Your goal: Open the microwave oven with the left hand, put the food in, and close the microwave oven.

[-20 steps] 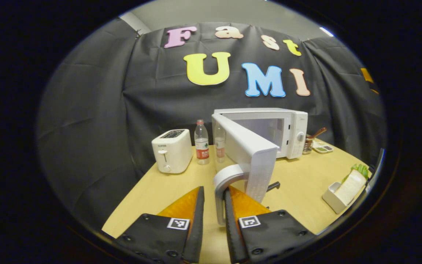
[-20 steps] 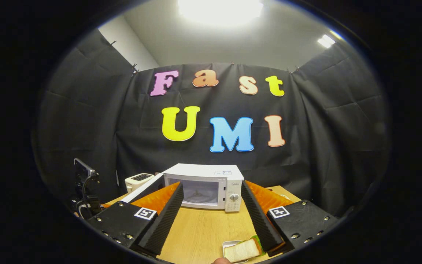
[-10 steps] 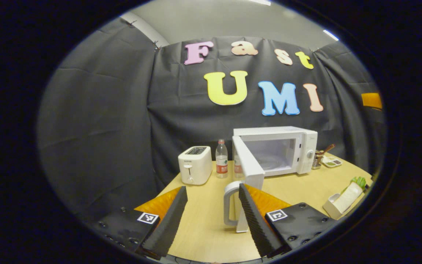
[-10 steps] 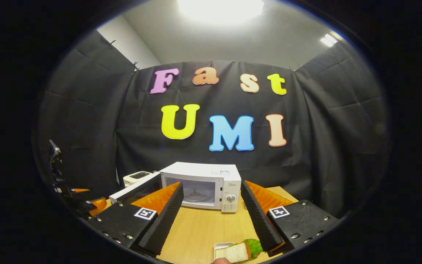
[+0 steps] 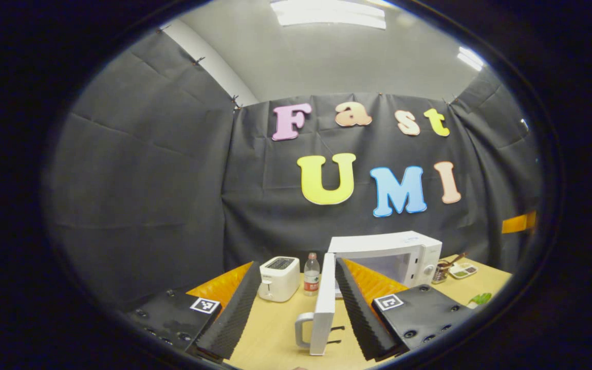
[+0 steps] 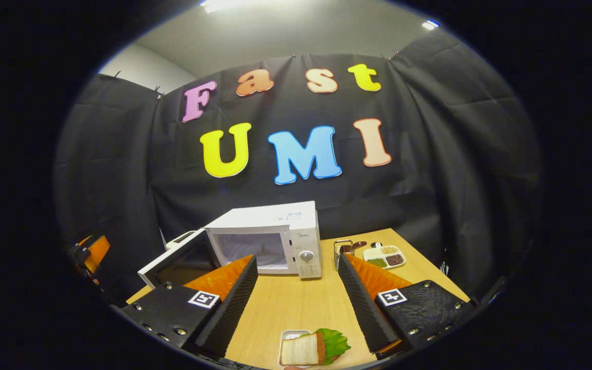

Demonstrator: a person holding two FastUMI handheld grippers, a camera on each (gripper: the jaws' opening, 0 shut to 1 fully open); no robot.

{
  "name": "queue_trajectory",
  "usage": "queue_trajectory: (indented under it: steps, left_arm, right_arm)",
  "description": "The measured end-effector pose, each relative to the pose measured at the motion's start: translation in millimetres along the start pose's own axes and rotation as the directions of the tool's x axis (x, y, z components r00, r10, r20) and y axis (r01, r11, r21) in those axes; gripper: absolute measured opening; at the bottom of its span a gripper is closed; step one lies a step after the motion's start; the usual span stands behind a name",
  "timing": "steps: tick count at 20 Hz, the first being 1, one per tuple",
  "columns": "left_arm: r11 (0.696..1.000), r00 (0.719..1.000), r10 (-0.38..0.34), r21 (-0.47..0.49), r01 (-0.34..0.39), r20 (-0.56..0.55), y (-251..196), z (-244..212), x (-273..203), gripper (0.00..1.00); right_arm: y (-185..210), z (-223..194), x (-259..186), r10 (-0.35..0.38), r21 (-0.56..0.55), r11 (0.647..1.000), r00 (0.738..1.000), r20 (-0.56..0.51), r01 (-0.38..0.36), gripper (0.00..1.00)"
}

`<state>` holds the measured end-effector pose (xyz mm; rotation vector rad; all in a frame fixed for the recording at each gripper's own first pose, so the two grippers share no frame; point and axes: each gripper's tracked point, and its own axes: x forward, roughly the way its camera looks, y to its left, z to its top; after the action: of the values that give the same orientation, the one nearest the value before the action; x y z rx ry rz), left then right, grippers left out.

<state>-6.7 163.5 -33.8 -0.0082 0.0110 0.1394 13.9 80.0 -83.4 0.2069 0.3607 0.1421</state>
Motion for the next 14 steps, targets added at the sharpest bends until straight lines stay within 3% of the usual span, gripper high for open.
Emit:
queue_trajectory:
  steps: [3,7,14]
  left_arm:
    - [1.0,1.0,0.011,0.004,-0.011,0.024,-11,19,-2,0.93]
    - [0.999,0.999,0.02,0.031,-0.021,0.025,-29,24,-2,0.94]
    - [0.998,1.0,0.023,0.059,-0.024,0.013,-58,24,-4,0.93]
  right_arm:
    - [-22,-35,13,0.027,0.072,0.997,0.991,-0.132,-0.018,0.96]
    - [-39,-80,26,0.077,0.162,0.986,0.956,-0.282,-0.031,0.98]
    - [-49,-152,22,0.145,0.128,0.987,0.871,-0.469,-0.096,0.98]
